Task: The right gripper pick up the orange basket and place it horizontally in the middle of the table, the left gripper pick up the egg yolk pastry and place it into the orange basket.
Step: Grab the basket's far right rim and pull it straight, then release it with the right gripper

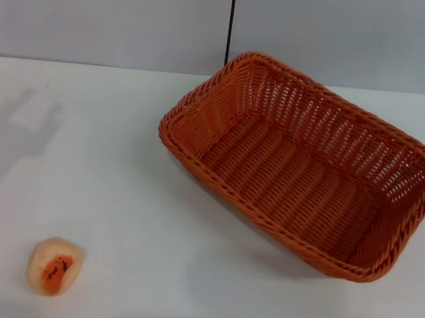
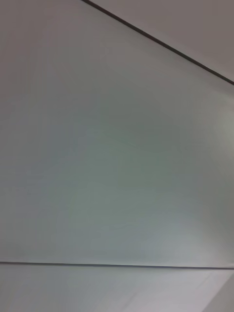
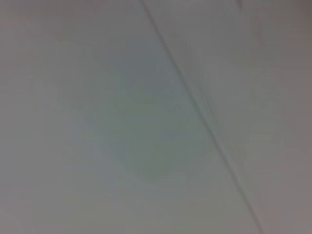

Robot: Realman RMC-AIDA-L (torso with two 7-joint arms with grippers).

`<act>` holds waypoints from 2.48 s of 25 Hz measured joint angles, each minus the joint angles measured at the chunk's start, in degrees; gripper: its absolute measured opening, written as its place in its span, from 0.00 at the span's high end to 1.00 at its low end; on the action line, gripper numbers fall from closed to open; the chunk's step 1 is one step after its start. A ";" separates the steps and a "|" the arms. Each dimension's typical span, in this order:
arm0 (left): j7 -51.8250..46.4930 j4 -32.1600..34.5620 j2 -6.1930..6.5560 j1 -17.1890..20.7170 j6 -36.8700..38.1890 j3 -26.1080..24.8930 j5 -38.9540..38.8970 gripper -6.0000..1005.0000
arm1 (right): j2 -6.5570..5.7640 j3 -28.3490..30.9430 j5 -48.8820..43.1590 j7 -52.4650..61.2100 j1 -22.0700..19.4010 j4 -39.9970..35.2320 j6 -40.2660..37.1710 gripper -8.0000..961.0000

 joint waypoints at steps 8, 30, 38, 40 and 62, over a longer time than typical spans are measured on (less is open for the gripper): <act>-1.73 -0.03 0.02 -0.11 -0.31 0.00 -0.01 0.40 | -4.91 2.10 -24.50 13.77 12.45 -11.07 -11.42 0.45; -1.80 1.49 -0.20 -0.66 -0.59 1.13 0.55 0.40 | 0.41 -20.13 -47.99 14.36 20.51 -11.52 -1.02 0.45; -1.80 1.51 -0.18 -1.02 -0.32 1.24 0.54 0.40 | 3.68 -21.90 -52.57 12.82 20.90 -10.93 1.71 0.47; -1.80 1.63 -0.18 -1.21 -0.29 1.24 0.54 0.40 | 3.75 -22.22 -52.65 12.72 21.00 -10.05 2.20 0.48; -1.80 3.17 -0.19 -2.84 0.21 1.23 0.54 0.40 | 5.33 -23.01 -52.36 8.95 22.28 1.82 8.75 0.57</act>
